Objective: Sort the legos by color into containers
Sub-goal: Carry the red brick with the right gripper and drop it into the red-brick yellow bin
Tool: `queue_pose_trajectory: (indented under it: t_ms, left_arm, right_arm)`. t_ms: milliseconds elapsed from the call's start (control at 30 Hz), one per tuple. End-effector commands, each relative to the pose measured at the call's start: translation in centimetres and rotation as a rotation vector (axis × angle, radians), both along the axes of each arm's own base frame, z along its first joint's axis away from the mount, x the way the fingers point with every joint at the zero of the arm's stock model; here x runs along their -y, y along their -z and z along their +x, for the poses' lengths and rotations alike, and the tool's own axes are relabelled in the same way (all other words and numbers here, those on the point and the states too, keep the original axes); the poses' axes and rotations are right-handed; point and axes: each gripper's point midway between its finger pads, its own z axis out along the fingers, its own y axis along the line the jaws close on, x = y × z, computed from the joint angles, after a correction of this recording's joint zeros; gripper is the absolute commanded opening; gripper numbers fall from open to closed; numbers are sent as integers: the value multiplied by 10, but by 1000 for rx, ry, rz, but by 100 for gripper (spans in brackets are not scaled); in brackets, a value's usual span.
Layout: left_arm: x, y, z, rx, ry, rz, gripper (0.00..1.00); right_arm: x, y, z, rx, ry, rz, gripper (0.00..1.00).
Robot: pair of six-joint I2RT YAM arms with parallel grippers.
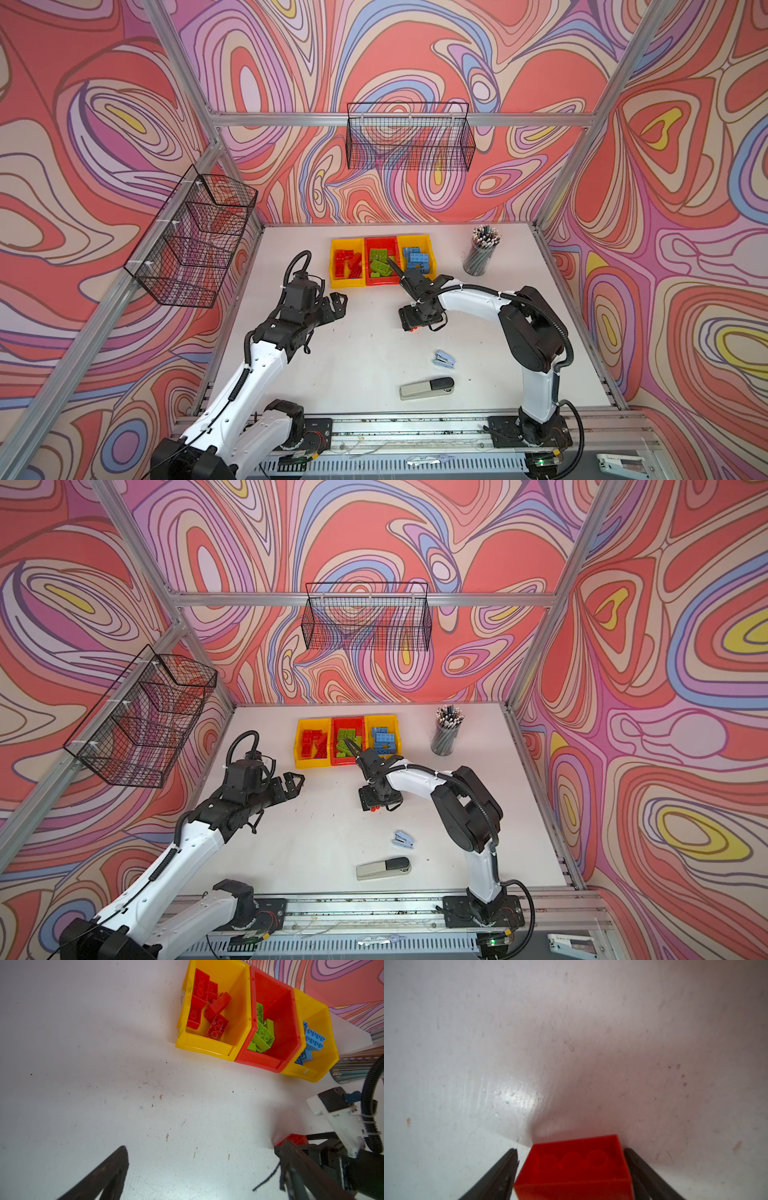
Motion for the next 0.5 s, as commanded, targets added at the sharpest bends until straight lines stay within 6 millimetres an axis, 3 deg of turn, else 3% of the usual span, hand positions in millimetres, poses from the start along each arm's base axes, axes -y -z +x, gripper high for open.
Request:
queue_pose_trajectory:
  t_ms: [0,100,300,467]
  left_arm:
    - [9,9,-8,-46,20,-47,100]
    - [15,10,-7,-54,38,-59,100]
    - [9,3,-5,-46,2,-32,100]
    - [3,1,-2,-78,-6,23,100]
  right_arm:
    - [-2,5,1,-5,-2,-27,79]
    - [0,5,1,-6,-5,-38,73]
    - [1,2,3,-2,2,-48,60]
    - [-14,-19,16,25,24,0,55]
